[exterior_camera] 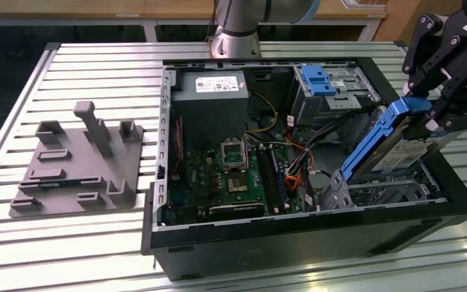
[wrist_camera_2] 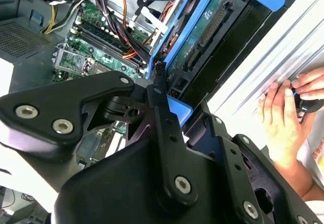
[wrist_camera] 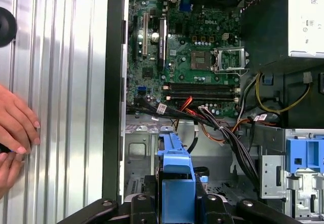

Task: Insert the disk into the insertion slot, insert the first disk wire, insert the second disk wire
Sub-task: 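Insert the disk into the insertion slot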

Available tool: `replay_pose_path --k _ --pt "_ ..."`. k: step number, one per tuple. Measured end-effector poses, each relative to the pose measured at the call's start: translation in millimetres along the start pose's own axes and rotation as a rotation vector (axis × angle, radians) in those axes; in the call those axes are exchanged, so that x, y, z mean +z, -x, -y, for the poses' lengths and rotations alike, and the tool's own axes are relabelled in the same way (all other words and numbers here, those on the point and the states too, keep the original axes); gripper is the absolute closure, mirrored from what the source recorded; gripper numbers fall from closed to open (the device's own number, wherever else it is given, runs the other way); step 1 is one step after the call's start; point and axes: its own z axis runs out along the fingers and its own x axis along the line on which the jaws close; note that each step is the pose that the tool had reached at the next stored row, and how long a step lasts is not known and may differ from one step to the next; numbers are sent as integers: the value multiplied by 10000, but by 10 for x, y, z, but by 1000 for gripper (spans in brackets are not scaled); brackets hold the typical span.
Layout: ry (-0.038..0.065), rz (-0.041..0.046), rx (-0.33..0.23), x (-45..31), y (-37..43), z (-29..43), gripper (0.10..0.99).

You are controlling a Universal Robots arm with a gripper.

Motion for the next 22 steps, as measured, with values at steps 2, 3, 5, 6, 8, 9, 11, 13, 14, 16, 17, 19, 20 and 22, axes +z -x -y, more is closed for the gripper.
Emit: replay_pose_path --k 2,3,5,6,8,9,11,13,14,16,17,19,20,22 --pt "0 0 0 13 -1 1 722" --pt "0 0 0 21 -2 1 722" --pt "0 0 0 35 -3 2 722" --pt "0 -4 0 40 -3 2 722" --pt "2 -7 1 54 -4 2 722" --pt "4 -7 2 63 -5 2 722" --pt "8 -3 3 80 -7 2 722" --pt "23 1 1 85 -7 4 722" --pt "53 1 2 85 -7 5 722" --pt "177 8 9 77 -6 5 722" --pt "281 6 18 68 -6 4 722" --pt "521 -7 36 49 -4 4 722" --pt "620 -5 43 49 -4 4 722" --pt "694 -2 50 56 -4 5 722"
